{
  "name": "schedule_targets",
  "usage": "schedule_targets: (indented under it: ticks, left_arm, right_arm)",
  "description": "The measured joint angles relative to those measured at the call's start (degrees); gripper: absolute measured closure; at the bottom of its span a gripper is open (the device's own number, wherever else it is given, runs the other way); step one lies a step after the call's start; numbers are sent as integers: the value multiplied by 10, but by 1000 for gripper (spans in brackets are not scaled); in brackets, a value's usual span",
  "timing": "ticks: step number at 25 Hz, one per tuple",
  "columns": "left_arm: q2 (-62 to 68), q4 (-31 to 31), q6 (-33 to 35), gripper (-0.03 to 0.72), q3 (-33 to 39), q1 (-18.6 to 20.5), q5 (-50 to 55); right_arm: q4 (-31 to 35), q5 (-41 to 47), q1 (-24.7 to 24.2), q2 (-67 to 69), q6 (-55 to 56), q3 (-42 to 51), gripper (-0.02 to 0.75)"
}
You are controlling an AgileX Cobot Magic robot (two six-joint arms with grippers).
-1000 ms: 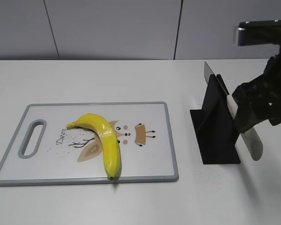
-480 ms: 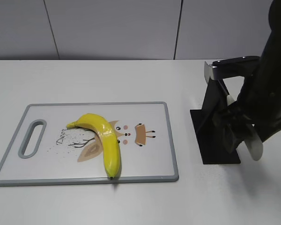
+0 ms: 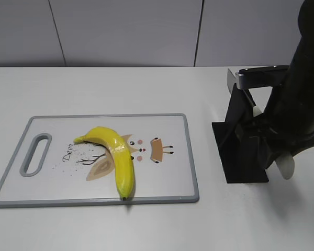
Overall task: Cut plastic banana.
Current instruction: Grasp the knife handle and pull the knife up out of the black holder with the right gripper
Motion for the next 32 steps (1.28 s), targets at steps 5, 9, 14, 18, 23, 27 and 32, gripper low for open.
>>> schedule_targets:
  ticks: [5, 9, 14, 18, 23, 27, 32]
  left_arm:
    - [0, 0, 0, 252, 0, 0, 0]
    - [0, 0, 0, 252, 0, 0, 0]
    - [0, 0, 0, 252, 0, 0, 0]
    - [0, 0, 0, 252, 0, 0, 0]
    - [0, 0, 0, 252, 0, 0, 0]
    - [0, 0, 0, 252, 0, 0, 0]
    - [0, 0, 0, 252, 0, 0, -5]
  right_arm:
    - [4, 3, 0, -6, 4, 0, 516]
    - [15, 10, 0, -37, 12, 0, 516]
    - [13, 16, 0, -92, 22, 0, 524]
    - [-1, 15, 1, -134, 30, 0, 540]
    - [-16, 18, 1, -178, 38, -12, 546]
    - [-17, 15, 1, -195, 40, -39, 546]
    - [-22, -1, 1, -197, 33, -71, 546]
